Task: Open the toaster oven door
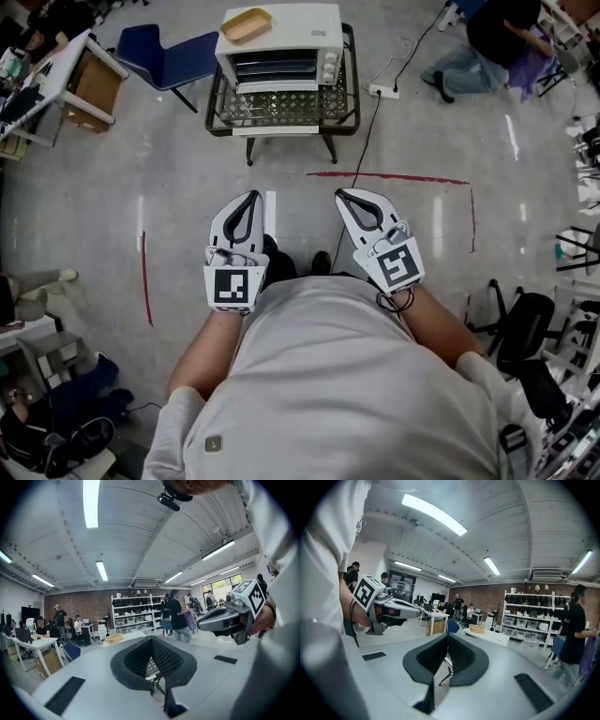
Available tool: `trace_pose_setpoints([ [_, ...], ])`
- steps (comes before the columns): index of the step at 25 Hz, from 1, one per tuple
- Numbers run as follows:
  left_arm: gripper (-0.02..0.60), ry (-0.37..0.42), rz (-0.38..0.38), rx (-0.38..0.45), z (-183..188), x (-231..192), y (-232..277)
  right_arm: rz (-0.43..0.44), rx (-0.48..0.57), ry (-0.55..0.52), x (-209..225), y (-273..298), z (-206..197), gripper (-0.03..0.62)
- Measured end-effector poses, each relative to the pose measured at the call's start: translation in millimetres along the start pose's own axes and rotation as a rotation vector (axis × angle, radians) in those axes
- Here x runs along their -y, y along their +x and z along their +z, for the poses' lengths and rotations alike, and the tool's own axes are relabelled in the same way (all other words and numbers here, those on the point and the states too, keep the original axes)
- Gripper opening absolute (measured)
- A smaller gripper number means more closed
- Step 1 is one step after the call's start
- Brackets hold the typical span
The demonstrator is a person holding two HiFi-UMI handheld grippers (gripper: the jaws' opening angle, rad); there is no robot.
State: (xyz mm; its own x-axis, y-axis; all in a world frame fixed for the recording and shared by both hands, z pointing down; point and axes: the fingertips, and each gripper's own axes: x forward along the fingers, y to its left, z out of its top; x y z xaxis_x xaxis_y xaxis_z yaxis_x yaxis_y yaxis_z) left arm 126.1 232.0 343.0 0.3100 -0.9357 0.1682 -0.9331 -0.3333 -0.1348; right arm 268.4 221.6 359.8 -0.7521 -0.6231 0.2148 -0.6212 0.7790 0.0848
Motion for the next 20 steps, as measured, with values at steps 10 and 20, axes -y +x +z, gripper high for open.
trace_pose_setpoints([
  [10,0.017,-0.011,-0.023,-0.006,8.1,26.2,-12.7,0.035,0.04,0.013,-6.2,-23.8,6.4,0.02],
  [20,0.017,-0.007,-0.006,-0.004,12.3,28.7,-20.2,0.053,0.038,0.004,-6.7,-34.3,10.6,0.02],
])
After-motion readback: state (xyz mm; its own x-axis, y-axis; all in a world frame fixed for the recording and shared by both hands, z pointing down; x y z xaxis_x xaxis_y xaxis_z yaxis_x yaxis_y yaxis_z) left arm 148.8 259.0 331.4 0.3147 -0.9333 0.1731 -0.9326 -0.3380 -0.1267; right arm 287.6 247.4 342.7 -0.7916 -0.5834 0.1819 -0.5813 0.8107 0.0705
